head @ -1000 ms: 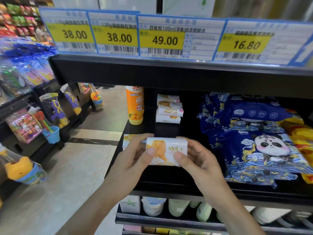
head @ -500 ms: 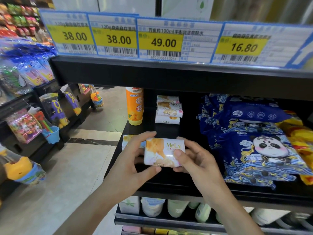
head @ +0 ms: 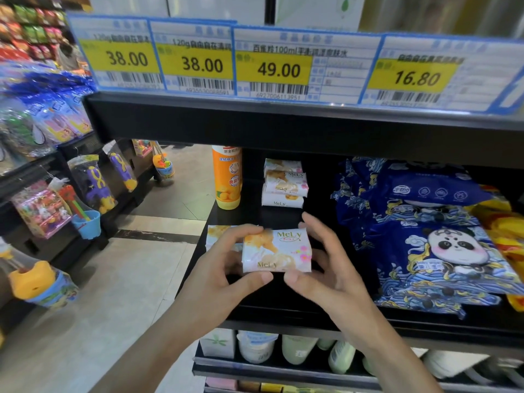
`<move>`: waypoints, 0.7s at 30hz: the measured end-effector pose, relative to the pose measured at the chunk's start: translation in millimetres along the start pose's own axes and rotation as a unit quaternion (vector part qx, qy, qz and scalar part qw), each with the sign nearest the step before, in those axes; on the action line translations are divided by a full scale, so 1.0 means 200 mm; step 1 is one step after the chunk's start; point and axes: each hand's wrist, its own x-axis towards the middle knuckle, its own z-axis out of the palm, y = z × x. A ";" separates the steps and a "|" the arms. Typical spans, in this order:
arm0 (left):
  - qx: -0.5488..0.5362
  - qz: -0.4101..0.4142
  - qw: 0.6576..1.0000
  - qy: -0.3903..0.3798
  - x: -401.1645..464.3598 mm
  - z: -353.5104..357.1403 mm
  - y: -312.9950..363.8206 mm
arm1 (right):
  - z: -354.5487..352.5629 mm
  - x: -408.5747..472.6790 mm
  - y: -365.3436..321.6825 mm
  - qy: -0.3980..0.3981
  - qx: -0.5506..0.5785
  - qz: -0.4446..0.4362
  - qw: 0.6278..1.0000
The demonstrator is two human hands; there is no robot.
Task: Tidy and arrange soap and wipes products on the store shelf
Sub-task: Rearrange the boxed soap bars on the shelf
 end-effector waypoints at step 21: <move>0.007 -0.084 0.995 -0.045 -0.02 -0.06 0.11 | 0.03 0.02 -0.01 -0.006 -0.030 0.001 1.000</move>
